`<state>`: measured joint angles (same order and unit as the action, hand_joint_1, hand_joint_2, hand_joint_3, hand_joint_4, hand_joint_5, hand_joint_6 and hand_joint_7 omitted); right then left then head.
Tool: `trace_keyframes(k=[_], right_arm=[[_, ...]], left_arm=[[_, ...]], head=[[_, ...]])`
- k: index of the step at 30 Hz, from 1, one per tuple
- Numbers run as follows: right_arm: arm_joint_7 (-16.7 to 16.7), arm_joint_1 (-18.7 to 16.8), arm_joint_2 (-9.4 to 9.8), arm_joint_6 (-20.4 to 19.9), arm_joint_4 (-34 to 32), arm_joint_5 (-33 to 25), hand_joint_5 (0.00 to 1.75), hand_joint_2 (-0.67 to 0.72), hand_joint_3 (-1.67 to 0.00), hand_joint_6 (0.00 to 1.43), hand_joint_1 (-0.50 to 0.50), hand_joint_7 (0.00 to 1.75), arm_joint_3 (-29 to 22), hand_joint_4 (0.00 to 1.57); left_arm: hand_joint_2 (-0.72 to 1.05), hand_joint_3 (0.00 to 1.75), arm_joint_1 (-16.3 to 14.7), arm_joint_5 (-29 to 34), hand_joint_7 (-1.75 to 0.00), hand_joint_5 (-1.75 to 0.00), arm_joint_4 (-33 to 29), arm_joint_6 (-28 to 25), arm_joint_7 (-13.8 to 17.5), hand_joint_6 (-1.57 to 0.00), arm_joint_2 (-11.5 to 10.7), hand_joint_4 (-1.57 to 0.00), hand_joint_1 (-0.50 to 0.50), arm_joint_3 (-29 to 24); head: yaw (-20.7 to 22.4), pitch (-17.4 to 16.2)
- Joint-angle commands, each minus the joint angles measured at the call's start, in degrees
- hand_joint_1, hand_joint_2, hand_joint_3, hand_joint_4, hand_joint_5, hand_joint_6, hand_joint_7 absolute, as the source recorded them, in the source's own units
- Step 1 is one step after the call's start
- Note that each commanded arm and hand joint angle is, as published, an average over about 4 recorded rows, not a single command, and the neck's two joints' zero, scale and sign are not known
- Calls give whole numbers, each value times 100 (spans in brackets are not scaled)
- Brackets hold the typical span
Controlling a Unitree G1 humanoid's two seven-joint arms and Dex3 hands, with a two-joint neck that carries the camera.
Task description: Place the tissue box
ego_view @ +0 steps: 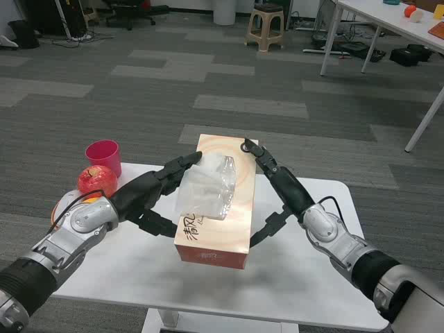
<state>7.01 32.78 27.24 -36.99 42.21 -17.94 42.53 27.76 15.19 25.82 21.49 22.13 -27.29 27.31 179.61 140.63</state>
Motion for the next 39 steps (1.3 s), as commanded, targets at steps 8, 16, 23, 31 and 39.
trace_keyframes(k=[8,16,23,31,39], right_arm=[[-138,228,-360,-142,-345,54,10,-29,-40,0,-46,14,133,0],[-138,228,-360,-140,-332,50,5,-29,-40,0,-46,14,133,0],[-138,228,-368,-138,-336,50,7,-30,-40,0,-46,14,133,0],[-138,228,-368,-138,-336,54,10,-35,-40,0,-46,14,133,0],[-138,228,-368,-133,-312,54,10,-32,-40,0,-46,14,135,0]], left_arm=[[69,4,-58,-7,0,-59,-420,183,125,0,339,0,50,-59],[69,7,-69,-7,0,-59,-420,187,119,0,339,0,50,-68],[69,2,-69,-7,0,-62,-429,180,121,0,334,0,50,-68],[69,2,-78,-7,0,-54,-429,180,125,0,339,0,50,-68],[69,2,-78,-12,0,-59,-429,189,117,0,339,0,50,-68]], head=[[36,483],[72,405],[66,391],[58,355],[57,301]])
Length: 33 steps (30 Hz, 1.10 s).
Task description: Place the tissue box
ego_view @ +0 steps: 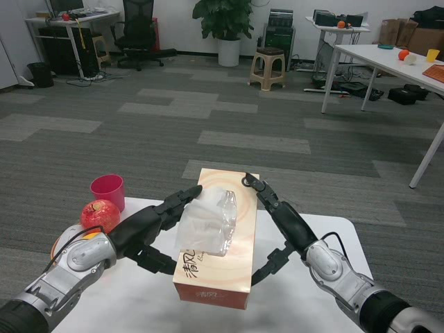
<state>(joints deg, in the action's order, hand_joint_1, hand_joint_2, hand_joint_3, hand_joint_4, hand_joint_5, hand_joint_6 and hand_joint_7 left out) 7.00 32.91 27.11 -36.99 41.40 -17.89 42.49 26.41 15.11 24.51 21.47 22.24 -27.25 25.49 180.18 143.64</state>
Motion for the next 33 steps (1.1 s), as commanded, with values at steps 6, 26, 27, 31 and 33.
trace_keyframes(k=[6,26,27,31,33], right_arm=[[-138,213,-391,-142,-40,44,5,-34,-48,0,-46,14,185,0],[-135,339,-666,-142,1135,49,5,-29,-40,0,-50,14,605,0],[-133,358,-685,-142,1212,49,5,-29,-40,0,-50,14,653,0],[-129,404,-742,-142,1414,49,0,-29,-40,0,-47,14,783,0],[-124,431,-795,-142,1570,49,0,-29,-40,0,-47,14,853,0]], left_arm=[[69,9,57,-155,0,-56,-265,180,111,0,336,0,50,131],[69,4,233,-430,0,-56,695,211,105,0,455,0,50,553],[69,4,259,-450,0,-56,768,215,105,0,468,0,50,597],[69,9,312,-483,0,-54,937,231,100,0,501,0,50,689],[69,7,345,-496,0,-51,1067,239,96,0,532,0,50,753]], head=[[0,-101],[-37,-341],[-40,-349],[-37,-381],[-36,-401]])
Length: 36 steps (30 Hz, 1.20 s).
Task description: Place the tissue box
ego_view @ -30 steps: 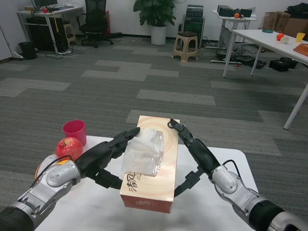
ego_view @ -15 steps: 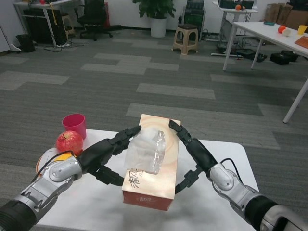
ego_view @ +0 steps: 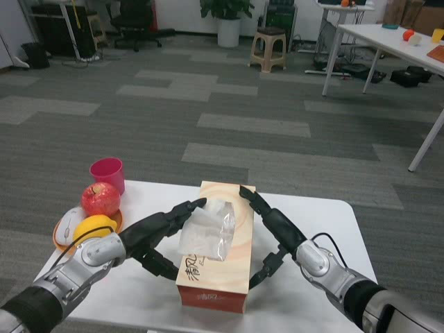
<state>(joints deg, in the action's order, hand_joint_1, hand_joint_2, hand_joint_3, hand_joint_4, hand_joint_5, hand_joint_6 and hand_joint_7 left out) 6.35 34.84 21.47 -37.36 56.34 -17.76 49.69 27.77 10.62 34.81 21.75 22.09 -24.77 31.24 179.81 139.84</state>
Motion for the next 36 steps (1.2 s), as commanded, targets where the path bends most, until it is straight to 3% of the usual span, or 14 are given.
trace_keyframes(k=[1,10,19,27,31,36], right_arm=[[-53,252,-255,-105,158,36,0,-29,-40,0,-46,14,173,0],[11,293,-327,-105,683,41,5,-27,-40,0,-50,14,432,0],[33,254,-373,-96,1067,45,0,-22,-40,0,-47,14,478,1],[24,139,-365,-96,1081,43,0,-24,-40,0,-46,14,436,0],[13,102,-362,-96,1070,43,0,-22,-40,0,-46,14,399,0],[-16,45,-347,-98,1021,47,0,-24,-40,0,-46,14,280,0]], left_arm=[[69,4,229,-64,0,-51,118,216,111,0,302,0,50,216],[69,2,330,-115,0,-51,789,323,89,0,418,0,50,458],[69,4,400,-80,0,-51,1369,436,50,0,528,0,50,638],[69,0,380,-25,0,-51,1602,499,41,0,570,0,50,660],[69,9,367,54,0,-51,1672,543,32,0,579,0,50,664],[69,0,323,140,0,-51,1687,609,32,0,587,0,50,638]], head=[[-6,-30],[-13,-78],[-45,-154],[-53,-194],[-29,-185],[-14,-171]])
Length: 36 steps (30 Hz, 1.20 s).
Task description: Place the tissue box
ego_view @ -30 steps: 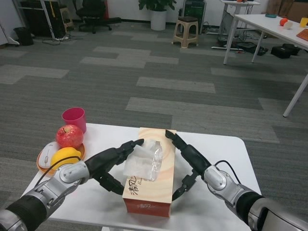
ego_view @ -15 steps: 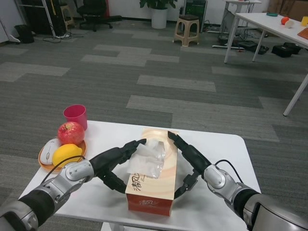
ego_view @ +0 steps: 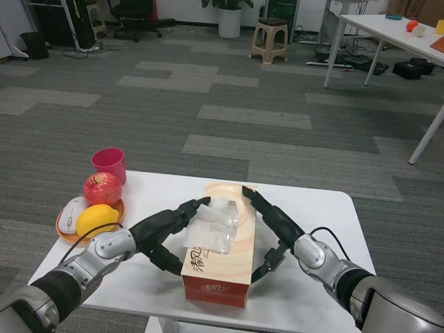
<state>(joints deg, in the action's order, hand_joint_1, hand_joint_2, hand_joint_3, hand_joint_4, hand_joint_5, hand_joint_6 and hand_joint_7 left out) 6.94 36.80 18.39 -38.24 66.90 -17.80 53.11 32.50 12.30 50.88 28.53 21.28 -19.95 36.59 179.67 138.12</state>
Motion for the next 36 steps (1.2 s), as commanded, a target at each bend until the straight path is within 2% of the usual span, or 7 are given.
trace_keyframes(k=[1,5,12,16,21,24,36], right_arm=[[-83,-164,-33,-13,-50,53,0,-24,-38,0,-46,14,-99,0],[-105,-208,6,-17,-124,57,0,-29,-40,0,-46,14,-227,0],[-188,-357,112,-26,-243,75,0,-29,-40,0,-46,14,-517,0],[-254,-417,156,-35,-285,75,0,-29,-40,0,-46,14,-625,0],[-307,-467,200,-43,-296,84,0,-29,-40,0,-46,14,-798,0],[-329,-487,222,-43,-291,84,0,-29,-40,0,-46,14,-862,0],[-412,-559,327,-57,-291,101,0,-29,-40,0,-46,14,-1198,0]], left_arm=[[69,0,-165,-12,0,-51,80,-49,113,0,105,0,50,90],[69,0,-218,-17,0,-51,71,-5,122,0,101,0,50,-38],[69,0,-275,-43,0,-51,54,-5,161,0,61,0,50,-262],[69,9,-291,-43,0,-51,54,-5,168,0,35,0,50,-330],[69,0,-319,-43,0,-51,54,-5,174,0,35,0,50,-447],[69,7,-339,-43,0,-51,54,-5,181,0,28,0,50,-526],[69,0,-512,-43,0,-51,41,30,192,0,-27,0,50,-1005]], head=[[0,0],[1,2],[29,26],[38,31],[29,37],[27,41],[36,63]])
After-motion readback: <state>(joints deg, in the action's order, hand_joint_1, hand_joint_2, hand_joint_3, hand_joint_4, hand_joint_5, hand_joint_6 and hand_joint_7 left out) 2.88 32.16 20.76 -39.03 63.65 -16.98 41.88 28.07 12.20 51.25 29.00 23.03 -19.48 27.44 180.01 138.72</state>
